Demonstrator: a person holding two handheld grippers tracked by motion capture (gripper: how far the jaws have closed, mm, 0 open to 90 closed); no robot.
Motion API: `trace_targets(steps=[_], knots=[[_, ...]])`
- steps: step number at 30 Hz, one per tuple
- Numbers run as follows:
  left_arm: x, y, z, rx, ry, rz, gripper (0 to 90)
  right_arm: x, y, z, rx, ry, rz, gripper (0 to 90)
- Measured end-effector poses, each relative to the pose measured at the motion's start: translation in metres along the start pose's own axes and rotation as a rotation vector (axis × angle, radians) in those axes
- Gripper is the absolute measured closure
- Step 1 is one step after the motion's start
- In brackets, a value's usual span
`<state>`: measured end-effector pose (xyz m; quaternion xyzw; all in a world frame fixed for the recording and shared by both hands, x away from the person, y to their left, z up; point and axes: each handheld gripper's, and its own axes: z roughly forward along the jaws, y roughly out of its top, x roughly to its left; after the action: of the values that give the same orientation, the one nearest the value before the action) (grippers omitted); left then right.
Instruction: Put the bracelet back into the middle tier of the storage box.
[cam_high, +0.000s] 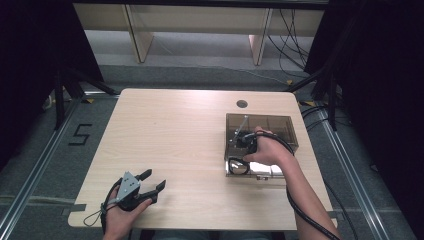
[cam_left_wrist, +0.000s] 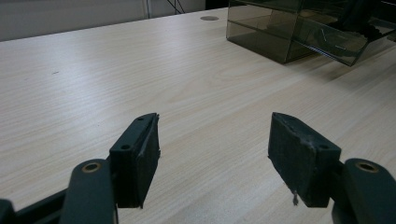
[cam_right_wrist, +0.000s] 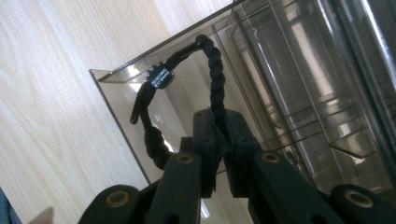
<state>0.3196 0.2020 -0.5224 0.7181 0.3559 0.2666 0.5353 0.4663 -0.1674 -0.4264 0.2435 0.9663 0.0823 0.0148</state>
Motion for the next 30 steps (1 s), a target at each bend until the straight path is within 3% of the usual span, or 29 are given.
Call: trace_targets(steps=[1, 3, 18, 28, 30], knots=[[-0.001, 0.0, -0.002, 0.016, 0.012, -0.013, 33.5, -0.001, 0.0, 0.001, -0.012, 0.004, -0.017, 85.0], [-0.001, 0.0, -0.002, 0.017, 0.012, -0.012, 33.5, 0.001, 0.0, 0.002, 0.002, -0.008, 0.013, 85.0], [-0.001, 0.0, -0.002, 0.017, 0.011, -0.014, 33.5, 0.001, 0.001, 0.011, 0.022, -0.018, 0.021, 81.5], [-0.001, 0.0, -0.002, 0.017, 0.009, -0.002, 33.5, 0.004, 0.001, 0.0, -0.016, -0.023, 0.025, 75.9], [-0.001, 0.0, -0.001, 0.016, 0.009, -0.002, 33.5, 0.006, 0.0, -0.003, -0.021, -0.029, 0.055, 78.7]])
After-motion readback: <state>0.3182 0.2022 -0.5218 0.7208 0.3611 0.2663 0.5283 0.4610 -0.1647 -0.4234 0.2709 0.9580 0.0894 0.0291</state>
